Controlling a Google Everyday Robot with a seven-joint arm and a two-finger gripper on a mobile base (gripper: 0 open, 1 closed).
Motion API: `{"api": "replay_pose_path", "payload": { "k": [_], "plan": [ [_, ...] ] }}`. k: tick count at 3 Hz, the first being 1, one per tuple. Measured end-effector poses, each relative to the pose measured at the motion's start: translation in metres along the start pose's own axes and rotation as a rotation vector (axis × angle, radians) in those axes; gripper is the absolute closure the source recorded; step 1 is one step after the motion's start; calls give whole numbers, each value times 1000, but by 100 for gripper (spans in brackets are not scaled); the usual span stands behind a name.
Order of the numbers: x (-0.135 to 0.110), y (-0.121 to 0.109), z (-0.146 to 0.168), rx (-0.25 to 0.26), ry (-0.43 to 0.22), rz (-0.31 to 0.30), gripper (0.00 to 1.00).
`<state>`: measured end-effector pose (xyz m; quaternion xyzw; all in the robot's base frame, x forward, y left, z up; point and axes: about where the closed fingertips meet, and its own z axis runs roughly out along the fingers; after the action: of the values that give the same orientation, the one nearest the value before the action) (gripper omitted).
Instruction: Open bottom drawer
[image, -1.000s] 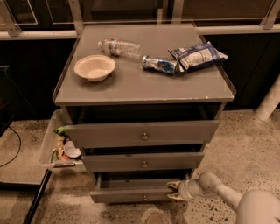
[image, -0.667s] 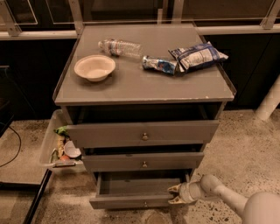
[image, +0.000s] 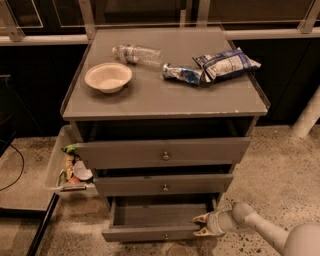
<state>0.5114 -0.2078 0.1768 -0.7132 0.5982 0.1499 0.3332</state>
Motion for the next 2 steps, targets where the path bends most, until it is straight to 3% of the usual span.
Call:
{"api": "replay_pose_path", "payload": {
  "k": [2],
  "plan": [
    [3,-2,5,-15,-22,17,16]
  ]
}}
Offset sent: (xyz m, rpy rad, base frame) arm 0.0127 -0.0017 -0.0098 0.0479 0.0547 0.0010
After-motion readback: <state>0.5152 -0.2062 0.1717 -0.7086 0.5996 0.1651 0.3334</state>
